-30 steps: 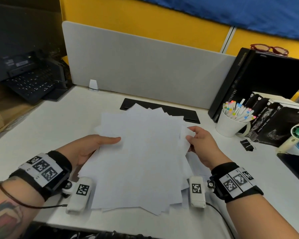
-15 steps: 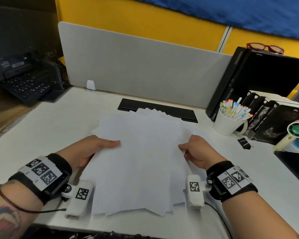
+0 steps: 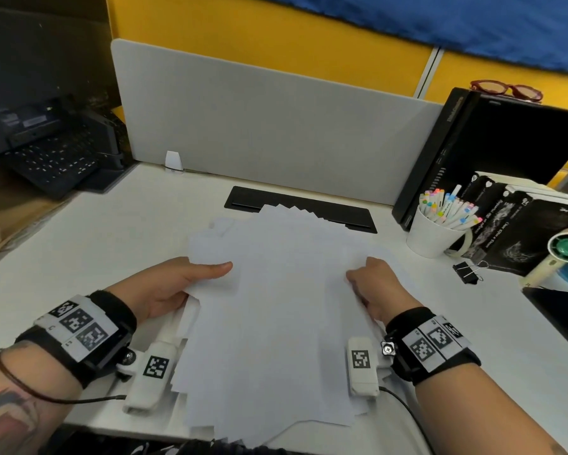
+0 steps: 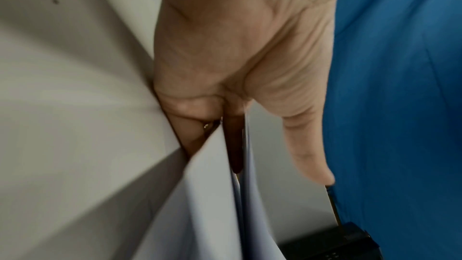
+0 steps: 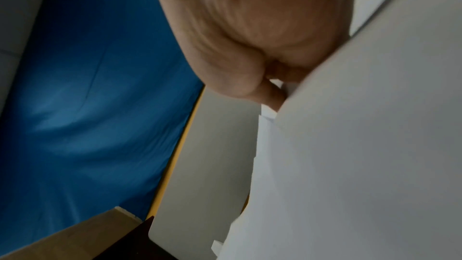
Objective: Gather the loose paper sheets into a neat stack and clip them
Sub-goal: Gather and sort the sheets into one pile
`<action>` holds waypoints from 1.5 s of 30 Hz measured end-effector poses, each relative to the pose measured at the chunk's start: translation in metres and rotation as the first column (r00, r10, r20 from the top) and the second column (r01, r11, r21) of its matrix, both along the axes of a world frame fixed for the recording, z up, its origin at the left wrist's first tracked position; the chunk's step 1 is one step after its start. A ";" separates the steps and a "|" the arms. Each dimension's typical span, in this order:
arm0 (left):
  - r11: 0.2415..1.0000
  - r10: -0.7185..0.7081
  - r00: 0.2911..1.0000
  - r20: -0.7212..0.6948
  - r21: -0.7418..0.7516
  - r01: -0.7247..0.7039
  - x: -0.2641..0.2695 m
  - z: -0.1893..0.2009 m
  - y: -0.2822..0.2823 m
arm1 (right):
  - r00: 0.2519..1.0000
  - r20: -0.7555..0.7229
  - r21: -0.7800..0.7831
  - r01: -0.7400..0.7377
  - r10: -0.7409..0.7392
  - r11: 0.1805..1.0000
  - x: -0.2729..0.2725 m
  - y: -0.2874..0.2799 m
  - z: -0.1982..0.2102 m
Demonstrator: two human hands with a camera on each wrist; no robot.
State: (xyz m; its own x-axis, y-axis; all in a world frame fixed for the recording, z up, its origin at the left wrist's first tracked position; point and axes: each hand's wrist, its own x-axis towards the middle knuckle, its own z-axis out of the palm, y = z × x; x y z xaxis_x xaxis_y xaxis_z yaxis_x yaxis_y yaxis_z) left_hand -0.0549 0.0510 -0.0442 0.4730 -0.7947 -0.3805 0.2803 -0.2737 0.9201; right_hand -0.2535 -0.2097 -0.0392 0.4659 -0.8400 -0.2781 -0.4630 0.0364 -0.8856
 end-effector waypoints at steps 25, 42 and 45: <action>0.895 0.434 0.901 -0.015 0.122 -0.429 0.010 -0.016 -0.012 | 0.988 -0.090 0.049 -0.119 0.123 0.992 -0.025 -0.018 0.012; 0.928 0.307 0.933 0.186 -0.275 -0.251 -0.006 -0.003 -0.007 | 0.948 0.000 0.011 -0.317 0.317 0.948 -0.007 0.018 0.025; 0.873 0.357 0.903 0.238 -0.430 -0.232 -0.006 0.020 -0.008 | 0.888 0.355 -0.009 -0.309 0.293 0.951 -0.005 0.020 0.031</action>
State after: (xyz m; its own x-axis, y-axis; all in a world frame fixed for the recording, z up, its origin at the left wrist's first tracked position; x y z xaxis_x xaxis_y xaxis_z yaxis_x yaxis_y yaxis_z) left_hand -0.0605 0.0425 -0.0245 0.7488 -0.6513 0.1227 -0.0161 0.1673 0.9858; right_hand -0.2590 -0.1893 -0.0082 0.7683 -0.6342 -0.0867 -0.1211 -0.0110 -0.9926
